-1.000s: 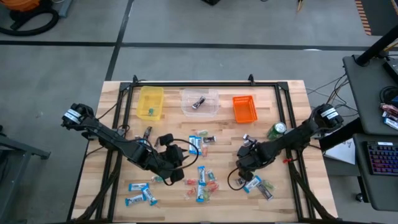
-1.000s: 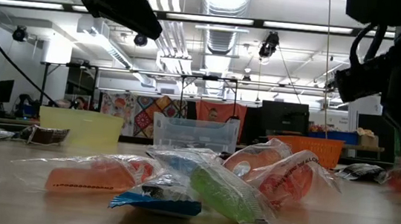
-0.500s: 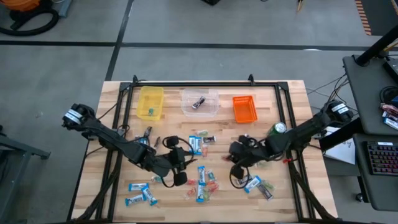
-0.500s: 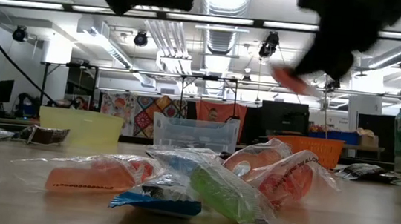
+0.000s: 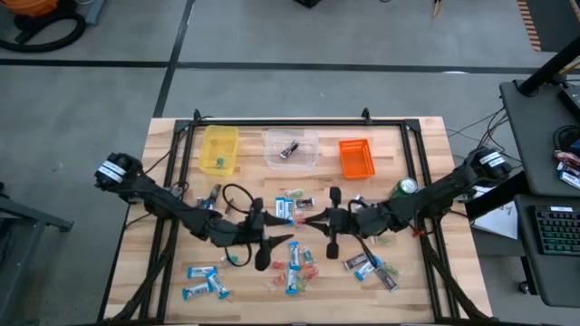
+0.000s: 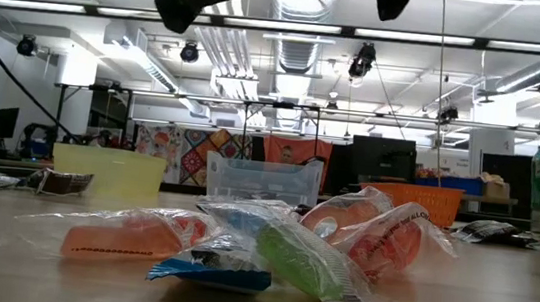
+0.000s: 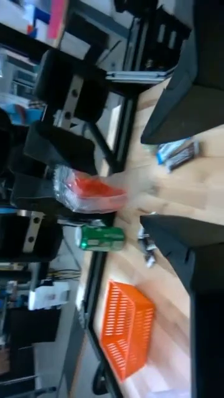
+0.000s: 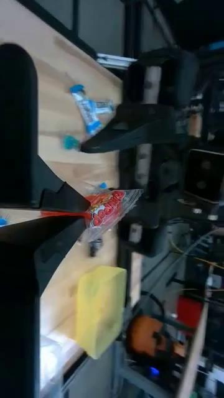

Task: Organize candy in baskets
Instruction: Put the red gummy into the yellow bin, then put the white chocolate bar chocolate into the orange bin

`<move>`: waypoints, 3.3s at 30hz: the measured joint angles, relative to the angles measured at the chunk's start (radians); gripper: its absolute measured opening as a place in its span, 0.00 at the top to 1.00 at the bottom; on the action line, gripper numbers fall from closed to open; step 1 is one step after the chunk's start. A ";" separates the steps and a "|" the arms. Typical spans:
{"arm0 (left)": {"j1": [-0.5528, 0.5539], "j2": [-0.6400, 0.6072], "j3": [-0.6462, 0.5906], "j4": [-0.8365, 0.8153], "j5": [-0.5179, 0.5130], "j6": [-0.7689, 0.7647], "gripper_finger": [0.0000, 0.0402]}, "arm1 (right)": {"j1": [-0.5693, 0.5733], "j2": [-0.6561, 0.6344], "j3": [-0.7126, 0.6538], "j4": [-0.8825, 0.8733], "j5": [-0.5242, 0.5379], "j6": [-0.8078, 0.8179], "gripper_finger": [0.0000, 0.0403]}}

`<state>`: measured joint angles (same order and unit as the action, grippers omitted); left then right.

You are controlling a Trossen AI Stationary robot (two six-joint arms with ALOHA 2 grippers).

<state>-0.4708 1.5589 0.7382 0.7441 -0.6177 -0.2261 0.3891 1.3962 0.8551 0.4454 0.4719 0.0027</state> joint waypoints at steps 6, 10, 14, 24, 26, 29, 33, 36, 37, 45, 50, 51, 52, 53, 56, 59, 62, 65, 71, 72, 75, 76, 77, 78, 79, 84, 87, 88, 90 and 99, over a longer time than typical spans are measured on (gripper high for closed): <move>0.037 0.049 0.019 0.092 -0.003 -0.029 0.50 | -0.003 0.022 0.000 0.060 0.000 -0.048 0.98; 0.040 0.045 0.021 0.091 -0.002 -0.018 0.50 | -0.002 0.022 0.000 0.057 -0.001 -0.048 0.98; 0.042 0.043 0.021 0.098 -0.001 0.001 0.54 | -0.002 0.022 0.000 0.061 0.000 -0.056 0.98; 0.061 0.043 0.021 0.100 0.000 0.016 0.94 | -0.006 0.022 0.000 0.054 0.002 -0.043 0.97; 0.061 0.043 0.021 0.098 -0.001 0.020 0.98 | -0.006 0.022 0.000 0.050 0.002 -0.041 0.93; 0.062 0.038 0.021 0.092 -0.002 0.026 0.97 | -0.014 0.018 0.000 0.045 0.000 -0.017 0.85; 0.063 -0.001 0.021 0.016 -0.021 0.031 0.99 | -0.034 -0.007 -0.001 0.002 0.002 0.012 0.72; 0.065 -0.071 0.021 -0.131 -0.092 0.010 1.00 | -0.051 -0.043 0.002 -0.064 0.005 0.063 0.64; 0.067 -0.101 0.021 -0.203 -0.122 -0.009 1.00 | -0.055 -0.055 0.002 -0.089 0.009 0.081 0.61; 0.212 -0.355 0.021 -1.079 -0.314 -0.448 1.00 | -0.067 -0.103 0.002 -0.257 0.045 0.182 0.53; 0.369 -0.397 0.021 -1.384 -0.238 -0.592 1.00 | -0.067 -0.103 0.002 -0.319 0.025 0.221 0.54; 0.395 -0.397 0.021 -1.405 -0.212 -0.589 1.00 | -0.067 -0.102 0.002 -0.332 0.019 0.227 0.54; 0.420 -0.396 0.021 -1.414 -0.190 -0.572 1.00 | -0.067 -0.102 0.002 -0.343 0.017 0.234 0.54; 0.444 -0.391 0.021 -1.414 -0.169 -0.546 1.00 | -0.067 -0.102 0.002 -0.350 0.017 0.235 0.54; 0.511 -0.376 0.021 -1.412 -0.104 -0.467 1.00 | -0.067 -0.100 0.002 -0.372 0.017 0.255 0.55; 0.593 -0.356 0.021 -1.421 -0.028 -0.413 1.00 | -0.067 -0.096 0.000 -0.396 0.016 0.272 0.56; 0.672 -0.334 0.021 -1.426 0.008 -0.369 1.00 | -0.067 -0.087 0.000 -0.393 0.017 0.285 0.56; 0.731 -0.318 0.020 -1.426 0.012 -0.327 1.00 | -0.067 -0.080 0.000 -0.395 0.016 0.288 0.56; 0.814 -0.317 0.020 -1.463 0.034 -0.297 1.00 | -0.067 -0.075 0.000 -0.391 0.017 0.289 0.58; 0.831 -0.317 0.020 -1.474 0.030 -0.298 1.00 | -0.067 -0.074 0.000 -0.392 0.017 0.289 0.58; 0.875 -0.310 0.020 -1.479 -0.004 -0.300 0.97 | -0.067 -0.074 0.000 -0.392 0.017 0.288 0.57; 0.889 -0.307 0.020 -1.479 -0.005 -0.289 0.96 | -0.067 -0.074 0.000 -0.391 0.017 0.288 0.57; 0.902 -0.303 0.020 -1.478 -0.006 -0.280 0.93 | -0.067 -0.073 0.000 -0.391 0.017 0.289 0.57; 0.913 -0.299 0.020 -1.478 -0.007 -0.271 0.91 | -0.067 -0.073 0.000 -0.392 0.017 0.290 0.57; 0.925 -0.296 0.020 -1.478 -0.009 -0.264 0.88 | -0.067 -0.073 0.000 -0.392 0.017 0.293 0.57; 0.947 -0.283 0.020 -1.478 -0.012 -0.254 0.75 | -0.067 -0.072 0.000 -0.393 0.017 0.309 0.57; 0.936 -0.284 0.020 -1.478 0.025 -0.253 0.69 | -0.067 -0.072 0.000 -0.392 0.017 0.312 0.57; 0.928 -0.286 0.020 -1.478 0.060 -0.252 0.68 | -0.067 -0.072 0.000 -0.392 0.017 0.313 0.57; 0.900 -0.293 0.020 -1.476 0.134 -0.246 0.66 | -0.067 -0.072 0.000 -0.394 0.017 0.328 0.57; 0.597 -0.308 0.020 -1.330 0.263 -0.293 0.64 | -0.092 -0.072 0.000 -0.484 0.018 0.453 0.58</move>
<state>0.1264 1.2507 0.7586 -0.5859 -0.3550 -0.5190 0.2972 1.3239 0.8547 -0.0386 0.4898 0.4554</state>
